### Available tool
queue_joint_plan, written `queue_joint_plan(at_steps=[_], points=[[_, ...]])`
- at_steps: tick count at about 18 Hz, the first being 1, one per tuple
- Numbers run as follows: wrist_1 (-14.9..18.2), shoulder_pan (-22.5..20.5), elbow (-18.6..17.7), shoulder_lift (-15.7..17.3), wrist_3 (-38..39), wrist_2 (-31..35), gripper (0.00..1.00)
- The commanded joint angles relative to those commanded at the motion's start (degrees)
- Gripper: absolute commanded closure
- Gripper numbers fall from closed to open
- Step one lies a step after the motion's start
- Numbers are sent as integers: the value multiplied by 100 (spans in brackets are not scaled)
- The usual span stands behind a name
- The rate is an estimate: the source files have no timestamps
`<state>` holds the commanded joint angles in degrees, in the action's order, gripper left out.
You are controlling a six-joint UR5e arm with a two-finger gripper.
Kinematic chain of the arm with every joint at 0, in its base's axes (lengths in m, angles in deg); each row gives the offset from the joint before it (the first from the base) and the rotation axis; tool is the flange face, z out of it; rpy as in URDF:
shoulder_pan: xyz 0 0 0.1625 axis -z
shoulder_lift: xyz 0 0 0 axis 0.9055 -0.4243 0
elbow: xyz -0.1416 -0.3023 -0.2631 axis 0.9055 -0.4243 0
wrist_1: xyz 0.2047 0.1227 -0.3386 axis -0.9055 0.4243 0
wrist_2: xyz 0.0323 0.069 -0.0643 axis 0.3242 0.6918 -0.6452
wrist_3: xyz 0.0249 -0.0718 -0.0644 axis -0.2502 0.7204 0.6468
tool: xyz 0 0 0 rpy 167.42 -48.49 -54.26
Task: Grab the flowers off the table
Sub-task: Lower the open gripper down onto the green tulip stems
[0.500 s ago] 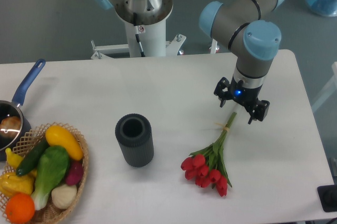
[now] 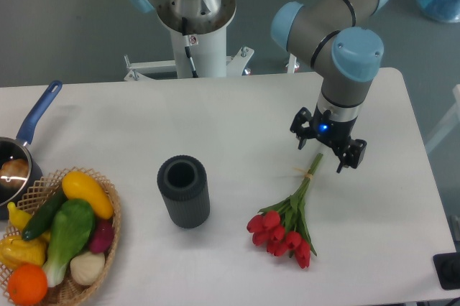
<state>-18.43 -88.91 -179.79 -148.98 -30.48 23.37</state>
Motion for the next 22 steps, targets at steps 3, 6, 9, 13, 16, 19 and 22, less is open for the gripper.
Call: queue_joint_plan(at_steps=[3, 6, 9, 13, 16, 19, 22], points=[[-337, -53, -194, -9, 141, -44, 0], [-311, -70, -221, -27, 167, -27, 0], [-319, -53, -362, -114, 176, -18, 0], [-311, 26, -572, -185, 167, 8, 0], [-311, 52, -538, -203, 167, 17, 0], [-354, 52, -503, -352, 220, -9, 0], [-363, 52, -397, -431, 466, -27, 0]])
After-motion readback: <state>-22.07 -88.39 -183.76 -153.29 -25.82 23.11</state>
